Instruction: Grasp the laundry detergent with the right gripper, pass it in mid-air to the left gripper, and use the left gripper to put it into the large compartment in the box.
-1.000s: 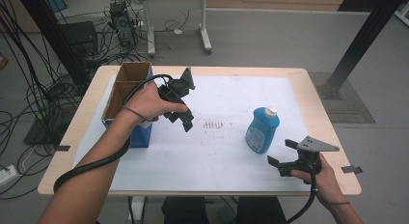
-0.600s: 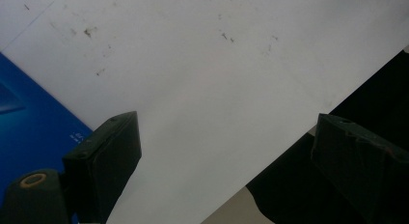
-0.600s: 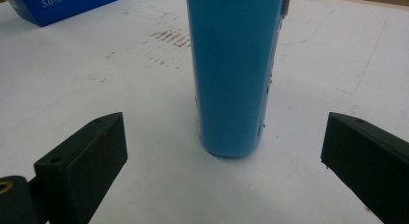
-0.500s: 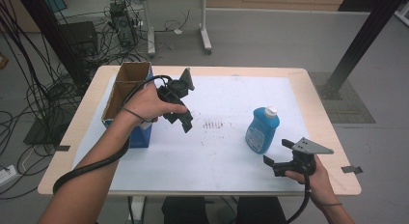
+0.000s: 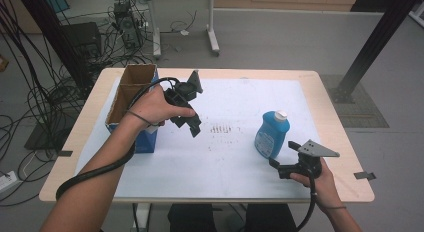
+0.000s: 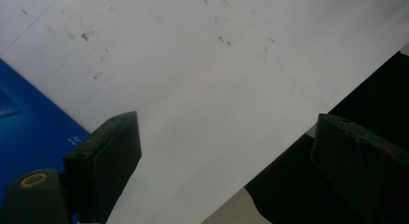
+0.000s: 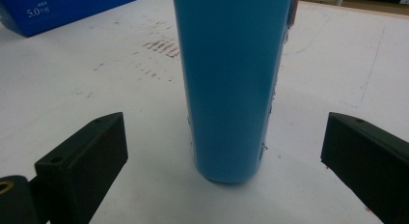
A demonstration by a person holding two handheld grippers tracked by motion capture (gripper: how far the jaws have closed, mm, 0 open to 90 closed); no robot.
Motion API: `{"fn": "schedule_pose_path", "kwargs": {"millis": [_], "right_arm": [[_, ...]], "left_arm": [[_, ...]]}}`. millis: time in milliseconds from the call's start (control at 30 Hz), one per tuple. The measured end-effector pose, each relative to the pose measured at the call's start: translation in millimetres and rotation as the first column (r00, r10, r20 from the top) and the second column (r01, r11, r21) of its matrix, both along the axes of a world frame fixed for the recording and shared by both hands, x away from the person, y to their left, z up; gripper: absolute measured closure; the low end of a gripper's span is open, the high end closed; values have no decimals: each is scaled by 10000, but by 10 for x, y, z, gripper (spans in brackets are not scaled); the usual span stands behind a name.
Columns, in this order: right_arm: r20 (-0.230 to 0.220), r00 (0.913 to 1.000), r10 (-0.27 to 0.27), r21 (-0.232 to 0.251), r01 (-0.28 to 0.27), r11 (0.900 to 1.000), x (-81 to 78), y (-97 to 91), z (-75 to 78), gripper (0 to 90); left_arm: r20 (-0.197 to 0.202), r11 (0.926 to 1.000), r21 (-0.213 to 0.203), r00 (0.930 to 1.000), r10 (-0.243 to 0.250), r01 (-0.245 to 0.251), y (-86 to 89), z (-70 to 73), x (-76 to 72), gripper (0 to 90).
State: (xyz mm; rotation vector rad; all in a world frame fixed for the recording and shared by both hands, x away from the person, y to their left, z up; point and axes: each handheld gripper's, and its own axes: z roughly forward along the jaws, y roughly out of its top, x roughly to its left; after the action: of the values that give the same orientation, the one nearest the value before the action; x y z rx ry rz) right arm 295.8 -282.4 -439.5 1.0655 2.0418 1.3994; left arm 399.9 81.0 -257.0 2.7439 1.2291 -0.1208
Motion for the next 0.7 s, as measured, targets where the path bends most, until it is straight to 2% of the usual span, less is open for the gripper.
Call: {"fn": "schedule_pose_path", "kwargs": {"millis": [700], "right_arm": [[38, 9992, -409, 169, 408, 9990, 204, 138, -96, 22]], "left_arm": [[0, 10000, -31, 10000, -23, 23, -22, -6, 3, 107]]}}
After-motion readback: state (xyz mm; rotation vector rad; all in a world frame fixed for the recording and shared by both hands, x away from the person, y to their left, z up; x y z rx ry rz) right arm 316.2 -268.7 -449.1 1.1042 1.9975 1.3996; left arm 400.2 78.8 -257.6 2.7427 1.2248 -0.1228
